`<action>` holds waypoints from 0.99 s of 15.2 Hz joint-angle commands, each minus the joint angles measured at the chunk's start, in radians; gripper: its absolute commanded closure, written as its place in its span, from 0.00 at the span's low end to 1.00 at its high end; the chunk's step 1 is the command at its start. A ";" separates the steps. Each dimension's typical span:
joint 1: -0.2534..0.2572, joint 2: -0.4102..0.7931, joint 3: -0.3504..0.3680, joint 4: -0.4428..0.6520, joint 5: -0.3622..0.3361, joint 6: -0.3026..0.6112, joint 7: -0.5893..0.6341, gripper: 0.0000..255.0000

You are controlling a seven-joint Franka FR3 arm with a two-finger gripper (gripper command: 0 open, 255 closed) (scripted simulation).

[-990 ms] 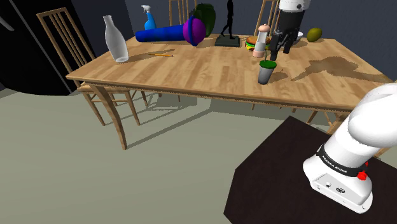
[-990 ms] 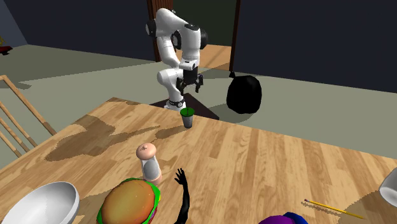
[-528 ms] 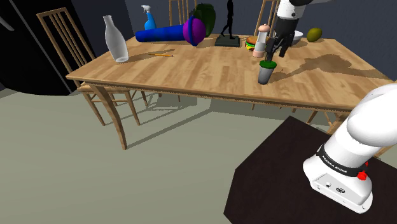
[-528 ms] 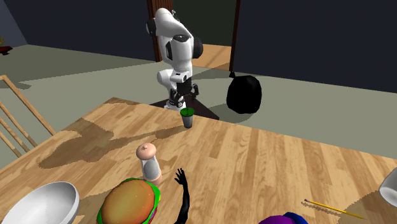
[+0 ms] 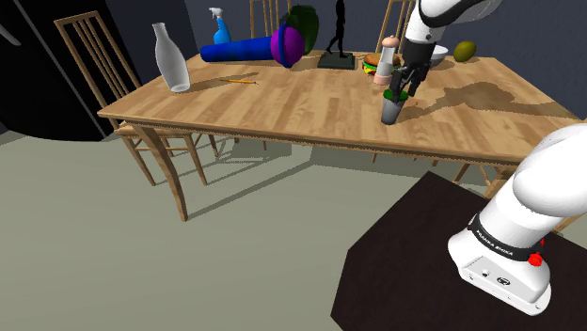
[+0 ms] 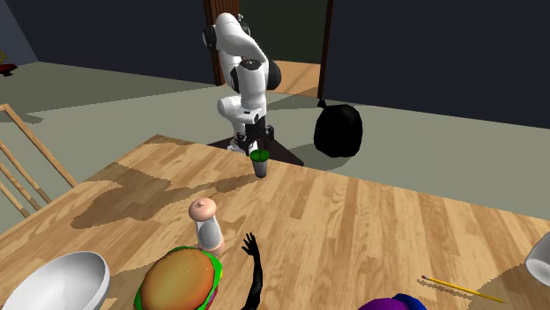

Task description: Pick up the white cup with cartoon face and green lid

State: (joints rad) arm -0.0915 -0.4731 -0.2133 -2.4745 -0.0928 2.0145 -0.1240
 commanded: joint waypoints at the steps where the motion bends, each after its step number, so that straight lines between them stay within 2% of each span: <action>1: 0.000 0.000 0.000 -0.003 0.000 0.003 0.000 1.00; 9: 0.000 0.001 -0.001 -0.002 0.000 0.003 -0.001 1.00; 15: 0.001 -0.019 0.007 0.063 0.002 -0.083 0.001 1.00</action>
State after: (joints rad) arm -0.0915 -0.4909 -0.2083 -2.4261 -0.0914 1.9484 -0.1237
